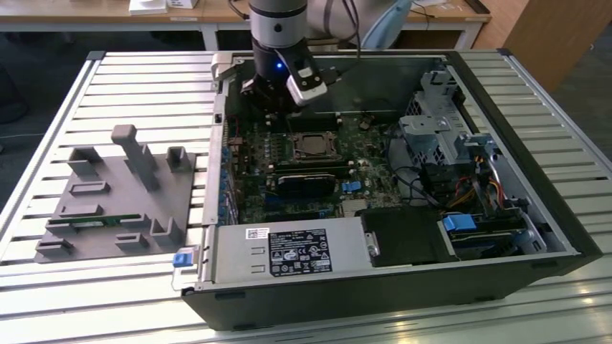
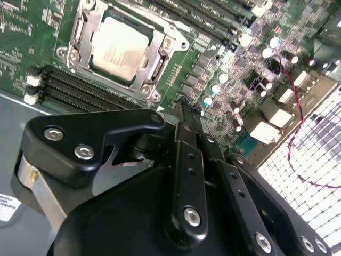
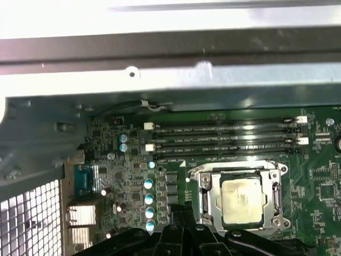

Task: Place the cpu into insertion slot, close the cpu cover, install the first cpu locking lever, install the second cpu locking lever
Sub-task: 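Install the first cpu locking lever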

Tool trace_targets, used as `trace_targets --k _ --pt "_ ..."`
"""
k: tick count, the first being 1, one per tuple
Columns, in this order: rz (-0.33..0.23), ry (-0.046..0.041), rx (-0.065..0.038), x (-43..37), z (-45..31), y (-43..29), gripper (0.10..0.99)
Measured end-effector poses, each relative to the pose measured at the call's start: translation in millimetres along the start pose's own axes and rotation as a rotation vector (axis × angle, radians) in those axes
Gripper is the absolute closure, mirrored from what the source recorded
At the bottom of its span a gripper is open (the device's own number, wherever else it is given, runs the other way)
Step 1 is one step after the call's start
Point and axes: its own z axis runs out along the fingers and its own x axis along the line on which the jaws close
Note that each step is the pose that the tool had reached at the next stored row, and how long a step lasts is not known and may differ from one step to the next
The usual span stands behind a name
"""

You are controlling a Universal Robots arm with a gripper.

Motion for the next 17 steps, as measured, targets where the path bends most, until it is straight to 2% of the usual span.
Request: trace_targets --k 5,14,17 --pt "0.0 0.0 0.0 2.3 0.4 10.1 0.969" --pt "0.0 0.0 0.0 6.1 0.8 20.7 0.969" --pt "0.0 0.0001 0.0 6.2 0.6 22.2 0.969"
